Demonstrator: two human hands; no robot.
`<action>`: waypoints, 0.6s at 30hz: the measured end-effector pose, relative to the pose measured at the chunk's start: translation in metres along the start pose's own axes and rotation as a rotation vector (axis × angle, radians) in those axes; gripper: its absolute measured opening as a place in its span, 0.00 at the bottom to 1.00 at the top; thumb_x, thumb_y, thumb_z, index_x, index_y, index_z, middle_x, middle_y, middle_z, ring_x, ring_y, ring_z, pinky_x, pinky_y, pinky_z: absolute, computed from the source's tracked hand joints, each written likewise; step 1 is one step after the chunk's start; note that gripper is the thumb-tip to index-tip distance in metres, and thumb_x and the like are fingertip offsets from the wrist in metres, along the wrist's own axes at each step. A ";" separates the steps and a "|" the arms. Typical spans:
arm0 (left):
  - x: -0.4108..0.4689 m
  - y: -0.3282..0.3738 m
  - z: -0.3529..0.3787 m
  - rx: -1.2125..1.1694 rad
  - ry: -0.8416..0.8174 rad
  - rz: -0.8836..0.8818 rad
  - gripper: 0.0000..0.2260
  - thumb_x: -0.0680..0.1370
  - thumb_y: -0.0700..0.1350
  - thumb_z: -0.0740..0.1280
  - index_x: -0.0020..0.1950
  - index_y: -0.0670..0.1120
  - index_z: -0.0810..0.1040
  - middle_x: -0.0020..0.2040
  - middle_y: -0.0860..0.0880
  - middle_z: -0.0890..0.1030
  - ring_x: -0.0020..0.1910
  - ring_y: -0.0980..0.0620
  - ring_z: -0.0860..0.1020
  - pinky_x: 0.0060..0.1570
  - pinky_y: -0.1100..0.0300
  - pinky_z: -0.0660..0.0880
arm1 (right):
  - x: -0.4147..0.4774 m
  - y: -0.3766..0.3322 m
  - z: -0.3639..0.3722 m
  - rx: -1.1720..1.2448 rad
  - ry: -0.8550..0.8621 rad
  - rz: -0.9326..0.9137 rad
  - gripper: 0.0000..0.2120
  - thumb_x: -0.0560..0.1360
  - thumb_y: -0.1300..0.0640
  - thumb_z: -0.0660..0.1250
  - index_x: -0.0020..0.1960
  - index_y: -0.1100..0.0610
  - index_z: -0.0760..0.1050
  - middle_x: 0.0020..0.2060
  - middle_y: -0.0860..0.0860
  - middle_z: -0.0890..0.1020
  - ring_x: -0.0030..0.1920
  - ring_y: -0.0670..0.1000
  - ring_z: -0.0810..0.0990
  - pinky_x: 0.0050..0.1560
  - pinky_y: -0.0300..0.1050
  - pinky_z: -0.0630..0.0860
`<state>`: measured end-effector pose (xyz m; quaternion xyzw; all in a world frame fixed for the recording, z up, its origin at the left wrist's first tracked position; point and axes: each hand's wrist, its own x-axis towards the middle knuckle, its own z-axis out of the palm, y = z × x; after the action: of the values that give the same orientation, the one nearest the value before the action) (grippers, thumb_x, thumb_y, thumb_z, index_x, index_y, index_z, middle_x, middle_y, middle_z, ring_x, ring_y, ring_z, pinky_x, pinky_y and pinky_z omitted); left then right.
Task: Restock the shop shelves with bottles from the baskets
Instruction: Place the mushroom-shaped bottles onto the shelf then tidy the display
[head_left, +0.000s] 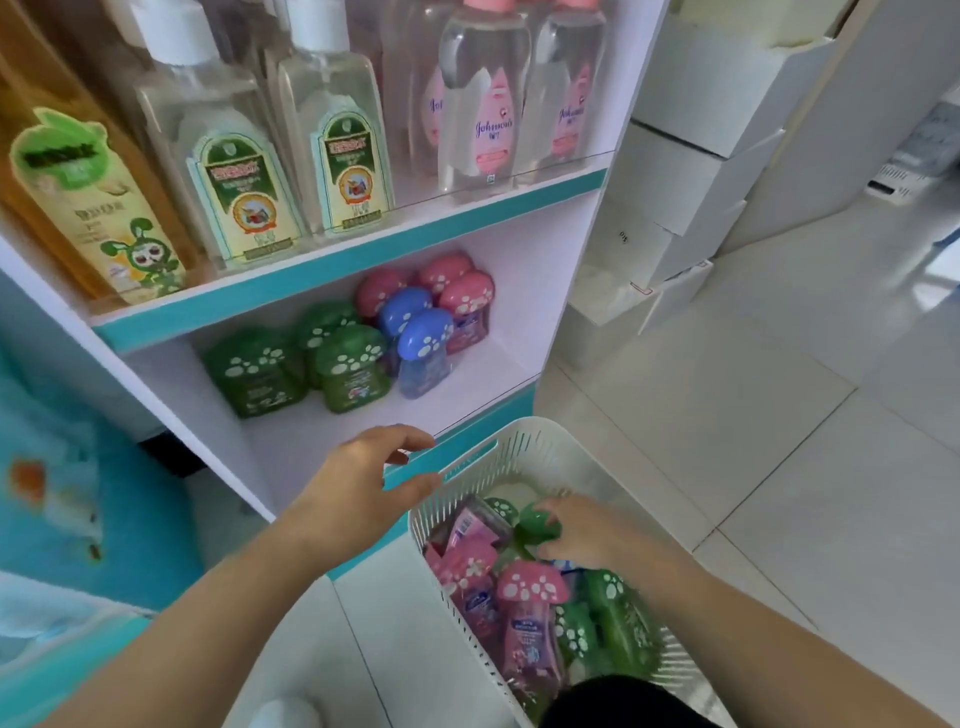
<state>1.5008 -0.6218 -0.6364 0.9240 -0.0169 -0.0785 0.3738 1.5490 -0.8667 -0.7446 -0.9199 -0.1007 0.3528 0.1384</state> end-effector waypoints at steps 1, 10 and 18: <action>0.004 -0.004 0.001 0.006 -0.006 -0.010 0.10 0.75 0.50 0.68 0.53 0.60 0.71 0.52 0.61 0.75 0.52 0.60 0.75 0.54 0.64 0.73 | 0.009 0.005 0.009 0.014 -0.014 0.006 0.23 0.73 0.55 0.69 0.67 0.52 0.70 0.59 0.48 0.79 0.54 0.48 0.79 0.49 0.33 0.72; 0.028 -0.023 0.005 -0.046 0.003 -0.097 0.10 0.74 0.49 0.68 0.48 0.62 0.71 0.49 0.65 0.75 0.52 0.60 0.75 0.53 0.62 0.76 | 0.056 0.024 0.072 0.087 -0.171 0.109 0.31 0.72 0.49 0.70 0.71 0.56 0.65 0.67 0.52 0.72 0.65 0.52 0.73 0.66 0.42 0.69; 0.026 -0.020 0.011 -0.042 0.006 -0.085 0.10 0.74 0.48 0.69 0.50 0.61 0.72 0.50 0.61 0.77 0.51 0.61 0.76 0.53 0.63 0.75 | 0.055 0.029 0.091 0.044 -0.117 0.077 0.30 0.68 0.51 0.72 0.68 0.52 0.67 0.60 0.51 0.76 0.59 0.52 0.76 0.62 0.45 0.74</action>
<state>1.5238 -0.6168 -0.6612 0.9160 0.0255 -0.0919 0.3897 1.5306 -0.8620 -0.8532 -0.8977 -0.0652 0.4131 0.1387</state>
